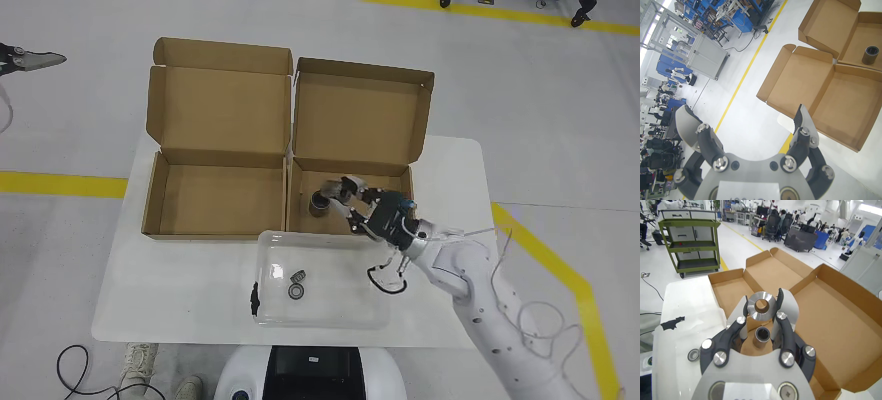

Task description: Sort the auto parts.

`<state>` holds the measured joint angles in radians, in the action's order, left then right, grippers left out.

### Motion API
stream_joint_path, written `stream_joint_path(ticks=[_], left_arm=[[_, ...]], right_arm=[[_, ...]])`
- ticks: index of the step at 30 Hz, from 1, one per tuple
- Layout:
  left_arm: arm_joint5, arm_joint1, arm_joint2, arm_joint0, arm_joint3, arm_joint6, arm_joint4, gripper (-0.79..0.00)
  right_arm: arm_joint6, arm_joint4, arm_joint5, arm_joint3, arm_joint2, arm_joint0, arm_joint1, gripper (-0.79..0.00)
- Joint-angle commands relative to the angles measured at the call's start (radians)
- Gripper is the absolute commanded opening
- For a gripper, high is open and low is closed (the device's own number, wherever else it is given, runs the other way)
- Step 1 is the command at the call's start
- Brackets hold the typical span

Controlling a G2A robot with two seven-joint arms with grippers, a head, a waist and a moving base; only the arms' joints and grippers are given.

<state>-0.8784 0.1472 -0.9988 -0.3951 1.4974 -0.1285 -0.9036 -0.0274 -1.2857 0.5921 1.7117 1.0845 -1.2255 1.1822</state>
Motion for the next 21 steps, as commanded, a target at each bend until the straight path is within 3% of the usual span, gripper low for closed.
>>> stream_joint_path(ticks=[1,21], left_arm=[[0.000,0.000,0.000,0.000,0.000,0.000,0.000,0.000],[0.000,0.000,0.000,0.000,0.000,0.000,0.000,0.000]], right_arm=[[0.042,0.017,-0.009,-0.023,-0.006,0.010,0.002,-0.785],[0.454,0.140,-0.118,-0.251,-0.102,0.160,0.037,-0.785]])
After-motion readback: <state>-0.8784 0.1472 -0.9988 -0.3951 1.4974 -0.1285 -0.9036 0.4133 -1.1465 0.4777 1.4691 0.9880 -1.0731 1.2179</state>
